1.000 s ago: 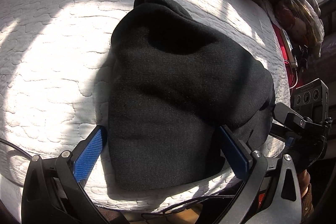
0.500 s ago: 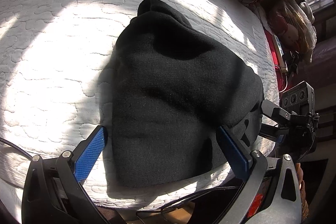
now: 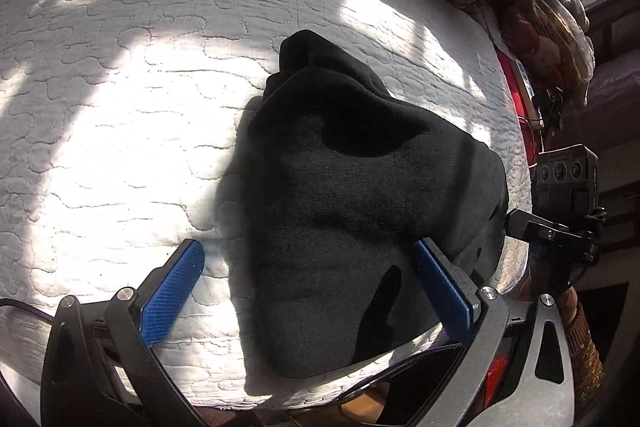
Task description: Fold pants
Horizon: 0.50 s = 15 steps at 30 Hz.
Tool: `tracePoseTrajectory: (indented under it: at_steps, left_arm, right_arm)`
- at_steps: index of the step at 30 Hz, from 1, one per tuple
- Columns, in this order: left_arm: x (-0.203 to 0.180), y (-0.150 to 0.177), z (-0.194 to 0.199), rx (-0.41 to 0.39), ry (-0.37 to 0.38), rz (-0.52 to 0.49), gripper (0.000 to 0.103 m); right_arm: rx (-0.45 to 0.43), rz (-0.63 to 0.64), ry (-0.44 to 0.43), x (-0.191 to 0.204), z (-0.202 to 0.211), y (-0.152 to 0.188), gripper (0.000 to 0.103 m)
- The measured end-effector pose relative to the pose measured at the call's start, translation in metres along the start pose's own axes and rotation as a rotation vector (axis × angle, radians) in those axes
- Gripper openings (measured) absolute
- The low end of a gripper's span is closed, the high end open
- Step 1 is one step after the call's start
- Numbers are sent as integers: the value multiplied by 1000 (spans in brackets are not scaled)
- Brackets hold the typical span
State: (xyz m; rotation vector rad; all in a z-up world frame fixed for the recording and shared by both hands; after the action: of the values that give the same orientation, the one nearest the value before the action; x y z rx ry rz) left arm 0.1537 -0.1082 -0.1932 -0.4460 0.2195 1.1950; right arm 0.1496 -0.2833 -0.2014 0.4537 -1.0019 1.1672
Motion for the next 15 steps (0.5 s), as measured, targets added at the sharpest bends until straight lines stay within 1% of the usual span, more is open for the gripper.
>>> tracePoseTrajectory:
  at_steps: [1,2,3,4,5,6,9,11,15]
  left_arm:
    - [-5,-1,-1,-3,10,-11,103]
    - [-10,-1,-1,-6,26,-18,97]
    - [-13,0,-1,-11,43,-20,76]
    - [-15,1,0,-12,51,-22,66]
    - [-15,3,2,-14,55,-20,50]
    - [-13,5,3,-10,68,-10,31]
    - [-7,8,10,0,102,49,20]
    - [-10,11,19,-7,117,54,19]
    - [-22,20,36,-32,125,24,19]
  right_arm:
    - [4,28,19,2,-2,1,94]
    - [5,50,36,3,-4,1,91]
    - [0,68,60,3,-6,1,78]
    - [-8,69,85,0,-6,1,66]
    - [-12,49,95,-5,-6,1,40]
    - [-27,13,92,-10,-5,2,37]
    - [-63,2,107,-7,0,7,36]
    - [-71,-8,107,-2,3,12,36]
    - [-84,6,110,11,16,27,36]
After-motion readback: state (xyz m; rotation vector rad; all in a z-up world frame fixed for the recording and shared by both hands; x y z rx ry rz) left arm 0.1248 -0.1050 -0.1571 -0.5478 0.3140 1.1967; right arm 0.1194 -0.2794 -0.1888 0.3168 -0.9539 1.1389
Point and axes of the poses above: each gripper's, at about its wrist camera, not at the fingertips, and z roughly against the way its jaws point, x to its left, y to its underside, the point moved 9 cm from there along -z, roughly the way its jaws point, and after that the axes turned 2 degrees about -y, right-handed, at the moved point
